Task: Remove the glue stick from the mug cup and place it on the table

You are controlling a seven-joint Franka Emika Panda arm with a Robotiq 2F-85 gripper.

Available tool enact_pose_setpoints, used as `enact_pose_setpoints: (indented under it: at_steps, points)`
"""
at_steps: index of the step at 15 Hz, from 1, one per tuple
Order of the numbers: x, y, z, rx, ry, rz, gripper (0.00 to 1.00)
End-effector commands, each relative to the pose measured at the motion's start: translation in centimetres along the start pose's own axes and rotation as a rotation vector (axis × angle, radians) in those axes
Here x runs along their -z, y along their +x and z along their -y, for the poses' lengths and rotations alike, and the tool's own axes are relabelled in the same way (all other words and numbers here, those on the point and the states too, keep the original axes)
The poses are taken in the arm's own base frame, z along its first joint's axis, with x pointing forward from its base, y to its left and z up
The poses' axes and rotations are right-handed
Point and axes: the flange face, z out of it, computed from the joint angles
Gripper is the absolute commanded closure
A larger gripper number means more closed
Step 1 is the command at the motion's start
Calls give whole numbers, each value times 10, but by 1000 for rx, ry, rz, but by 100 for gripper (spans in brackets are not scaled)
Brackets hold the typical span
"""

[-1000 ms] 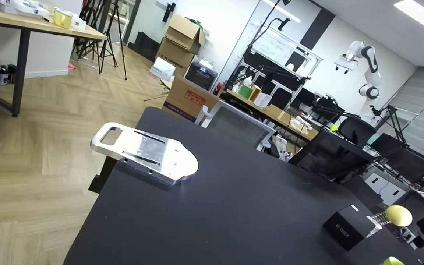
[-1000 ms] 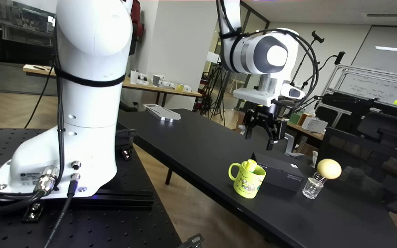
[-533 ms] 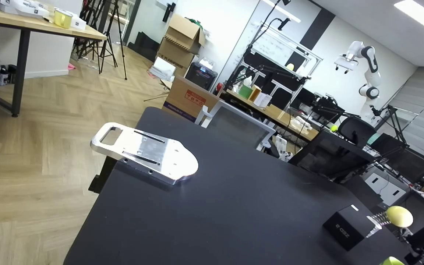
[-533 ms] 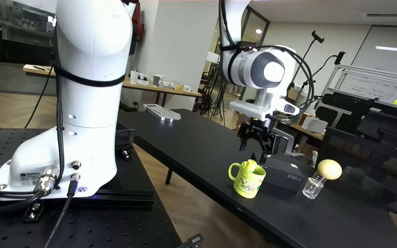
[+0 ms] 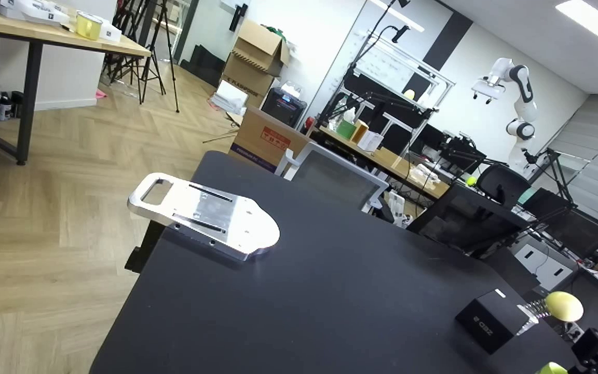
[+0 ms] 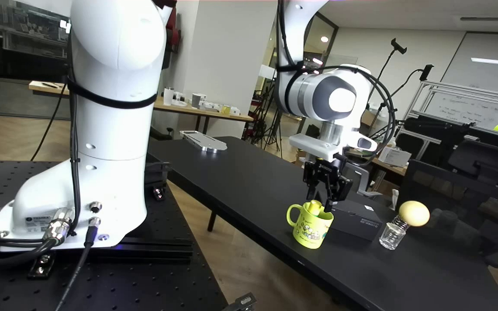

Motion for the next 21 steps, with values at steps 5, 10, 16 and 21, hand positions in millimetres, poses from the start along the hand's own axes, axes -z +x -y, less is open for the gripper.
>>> enact_pose_setpoints:
  at_steps: [5,10,16,21]
  points:
    - [1,2,-12,-92,33,37,89]
    - [22,8,-20,-150,86,93,91]
    - [86,17,-28,-144,91,-26,91]
    - [101,21,-27,-105,90,-42,66]
